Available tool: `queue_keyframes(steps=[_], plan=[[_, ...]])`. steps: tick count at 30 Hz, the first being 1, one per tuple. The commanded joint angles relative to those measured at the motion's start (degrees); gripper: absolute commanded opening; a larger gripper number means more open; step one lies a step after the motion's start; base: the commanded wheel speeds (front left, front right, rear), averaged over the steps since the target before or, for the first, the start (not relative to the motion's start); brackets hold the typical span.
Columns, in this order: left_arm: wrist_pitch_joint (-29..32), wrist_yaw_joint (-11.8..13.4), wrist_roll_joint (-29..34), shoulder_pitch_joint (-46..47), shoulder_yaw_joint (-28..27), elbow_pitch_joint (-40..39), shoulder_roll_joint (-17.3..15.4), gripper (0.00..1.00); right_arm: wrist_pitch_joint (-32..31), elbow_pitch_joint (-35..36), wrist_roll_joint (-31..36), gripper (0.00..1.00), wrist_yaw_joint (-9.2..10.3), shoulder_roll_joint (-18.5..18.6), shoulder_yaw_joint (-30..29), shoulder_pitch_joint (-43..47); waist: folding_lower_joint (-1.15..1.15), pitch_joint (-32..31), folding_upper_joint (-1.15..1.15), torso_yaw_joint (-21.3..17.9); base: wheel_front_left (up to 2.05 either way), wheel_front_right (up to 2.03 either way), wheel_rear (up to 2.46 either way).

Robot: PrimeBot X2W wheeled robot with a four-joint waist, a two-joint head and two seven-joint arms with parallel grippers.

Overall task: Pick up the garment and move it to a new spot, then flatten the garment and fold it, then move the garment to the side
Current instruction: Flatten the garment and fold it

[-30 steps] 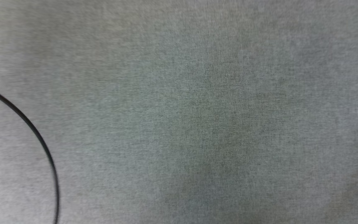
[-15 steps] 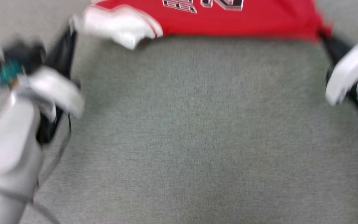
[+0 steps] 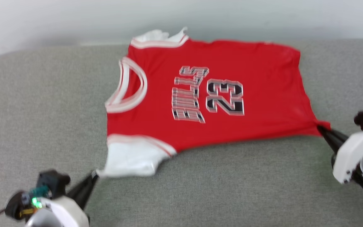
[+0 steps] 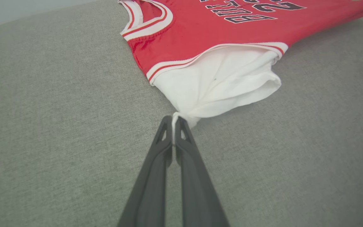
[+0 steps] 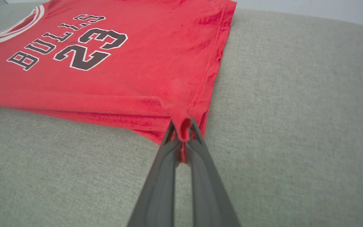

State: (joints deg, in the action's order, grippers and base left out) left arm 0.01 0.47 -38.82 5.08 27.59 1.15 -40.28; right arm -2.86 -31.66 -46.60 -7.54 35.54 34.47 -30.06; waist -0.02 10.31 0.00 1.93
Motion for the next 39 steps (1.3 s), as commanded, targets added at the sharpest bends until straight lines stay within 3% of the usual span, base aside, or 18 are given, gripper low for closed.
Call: queue_keyframes(steps=[1, 11, 18, 26, 33, 39], plan=[[1.21, 0.80, -0.73, -2.26, 0.14, -1.96, -1.09, 0.00, -0.23, 0.43, -0.77, 0.00, 0.10, 1.09, -0.22, 1.92, 0.02, -1.79, 0.00, -0.43, 0.00, 0.00, 0.00], [9.57, 3.75, -7.79, -17.63, 2.01, -14.48, -6.60, 0.00, -3.99, 7.39, -5.49, 0.00, 0.10, 5.97, -1.57, 14.12, 0.02, -6.22, 0.00, -1.90, 0.00, 0.00, 0.00], [9.90, 4.39, -9.78, -21.55, 1.52, -19.39, -8.43, 0.00, -5.76, 13.04, -6.44, 0.00, 0.09, 7.12, -5.02, 21.57, 0.02, -7.04, 0.00, -2.71, 0.00, 0.00, 0.00], [5.32, 4.98, -8.74, -17.69, -2.50, -21.38, -7.82, 0.00, -7.25, 17.54, -5.06, 0.00, 0.09, 6.01, -9.81, 23.25, 0.02, -5.69, 0.00, -3.61, 0.00, 0.00, 0.00], [3.44, 3.20, -7.04, -9.60, -5.14, -19.71, -7.68, 0.00, -11.34, 22.00, -2.09, 0.00, 0.08, 4.99, -13.22, 20.20, 0.02, -1.01, 0.00, -3.89, 0.00, 0.00, 0.00], [5.67, 0.78, -5.83, -0.36, -4.19, -14.94, -6.37, 0.00, -16.32, 22.25, 2.05, 0.00, 0.08, 2.81, -14.23, 15.18, 0.02, 3.91, 0.00, -4.02, 0.00, 0.00, 0.00]])
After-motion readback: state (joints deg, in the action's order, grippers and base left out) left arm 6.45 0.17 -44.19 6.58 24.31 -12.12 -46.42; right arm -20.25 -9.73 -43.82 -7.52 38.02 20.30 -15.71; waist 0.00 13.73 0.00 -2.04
